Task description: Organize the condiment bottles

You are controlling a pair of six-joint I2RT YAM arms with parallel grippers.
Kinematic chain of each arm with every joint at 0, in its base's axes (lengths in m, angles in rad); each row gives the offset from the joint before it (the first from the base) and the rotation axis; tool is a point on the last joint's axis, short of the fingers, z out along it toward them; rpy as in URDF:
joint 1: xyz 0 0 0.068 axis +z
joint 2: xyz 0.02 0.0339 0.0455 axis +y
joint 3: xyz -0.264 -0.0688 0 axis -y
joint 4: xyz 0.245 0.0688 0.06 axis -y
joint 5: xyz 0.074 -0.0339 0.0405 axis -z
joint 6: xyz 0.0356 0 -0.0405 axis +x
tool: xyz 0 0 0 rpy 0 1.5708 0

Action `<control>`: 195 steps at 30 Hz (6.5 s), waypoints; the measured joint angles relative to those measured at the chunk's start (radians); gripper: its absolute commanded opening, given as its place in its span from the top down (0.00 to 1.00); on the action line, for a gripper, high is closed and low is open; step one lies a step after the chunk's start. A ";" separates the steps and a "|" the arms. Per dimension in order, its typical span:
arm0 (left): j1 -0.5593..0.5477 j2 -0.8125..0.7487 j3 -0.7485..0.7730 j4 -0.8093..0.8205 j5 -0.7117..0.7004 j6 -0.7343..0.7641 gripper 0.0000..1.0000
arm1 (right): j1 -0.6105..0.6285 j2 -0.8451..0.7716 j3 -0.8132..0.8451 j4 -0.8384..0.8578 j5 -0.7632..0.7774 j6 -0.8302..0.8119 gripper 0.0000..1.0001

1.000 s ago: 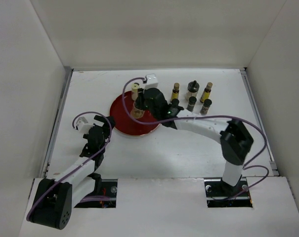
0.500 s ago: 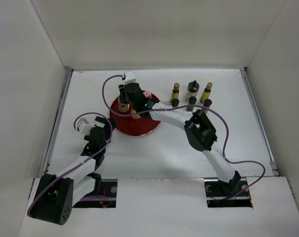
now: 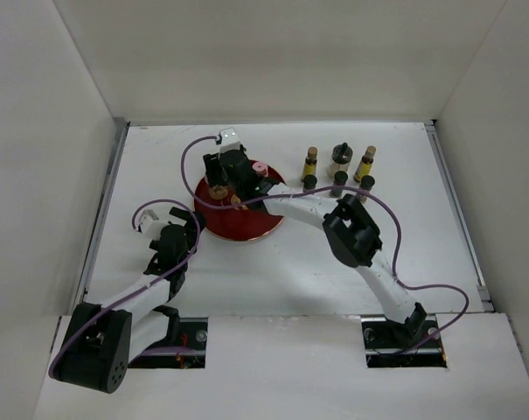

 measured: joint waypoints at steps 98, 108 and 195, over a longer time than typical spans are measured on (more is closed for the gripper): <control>0.053 -0.039 -0.021 0.037 0.008 -0.043 0.00 | 0.063 -0.602 -0.492 0.059 0.047 0.005 0.83; 0.072 -0.046 -0.030 0.033 0.045 -0.054 0.00 | 0.150 -0.353 -0.383 0.087 0.063 0.026 0.83; 0.059 0.012 -0.031 0.058 0.075 -0.057 0.00 | -0.053 -0.857 -0.738 0.146 0.156 -0.034 0.78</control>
